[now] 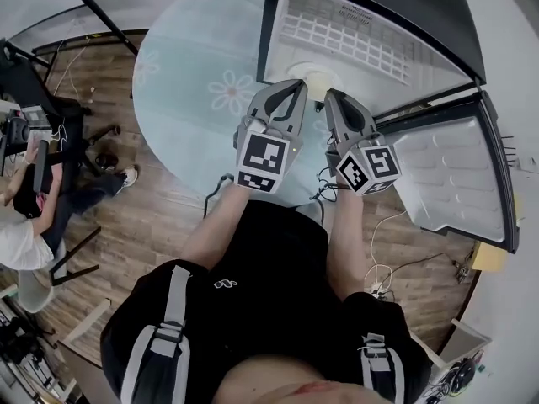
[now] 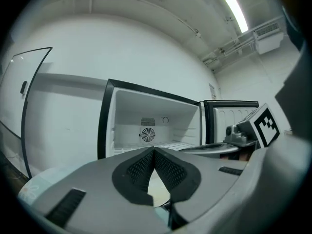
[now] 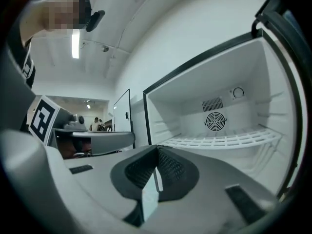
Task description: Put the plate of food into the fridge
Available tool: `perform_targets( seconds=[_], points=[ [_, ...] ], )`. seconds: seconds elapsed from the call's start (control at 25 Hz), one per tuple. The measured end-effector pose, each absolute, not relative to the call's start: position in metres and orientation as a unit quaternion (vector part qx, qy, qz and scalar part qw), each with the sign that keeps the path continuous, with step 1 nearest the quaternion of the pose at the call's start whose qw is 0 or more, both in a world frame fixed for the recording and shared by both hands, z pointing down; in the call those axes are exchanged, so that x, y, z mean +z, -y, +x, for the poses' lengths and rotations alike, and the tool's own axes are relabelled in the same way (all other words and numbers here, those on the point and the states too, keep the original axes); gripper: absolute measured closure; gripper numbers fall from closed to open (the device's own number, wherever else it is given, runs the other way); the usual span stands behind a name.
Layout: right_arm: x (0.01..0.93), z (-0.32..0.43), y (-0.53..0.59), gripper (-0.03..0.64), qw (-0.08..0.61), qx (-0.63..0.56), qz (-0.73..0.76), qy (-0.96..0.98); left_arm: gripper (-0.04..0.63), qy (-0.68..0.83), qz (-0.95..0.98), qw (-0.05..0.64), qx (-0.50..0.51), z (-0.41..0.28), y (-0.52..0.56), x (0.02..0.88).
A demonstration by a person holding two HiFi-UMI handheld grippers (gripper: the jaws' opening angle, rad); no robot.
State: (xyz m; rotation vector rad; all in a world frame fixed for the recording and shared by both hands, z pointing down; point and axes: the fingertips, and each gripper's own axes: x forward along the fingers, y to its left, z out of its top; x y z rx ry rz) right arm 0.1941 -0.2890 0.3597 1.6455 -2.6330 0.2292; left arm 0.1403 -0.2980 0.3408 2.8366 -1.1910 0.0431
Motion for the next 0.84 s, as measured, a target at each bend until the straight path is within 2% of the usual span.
perform_targets(
  seconds=[0.28,0.84],
  points=[
    [0.362,0.209,0.277,0.617,0.013,0.079,0.544,0.835,0.597,0.359,0.933,0.033,0.007,0.159,0.284,0.342],
    [0.362,0.204,0.270,0.617,0.027,0.066,0.539,0.839,0.595,0.383,0.921,0.052,0.041,0.149,0.290,0.369]
  ],
)
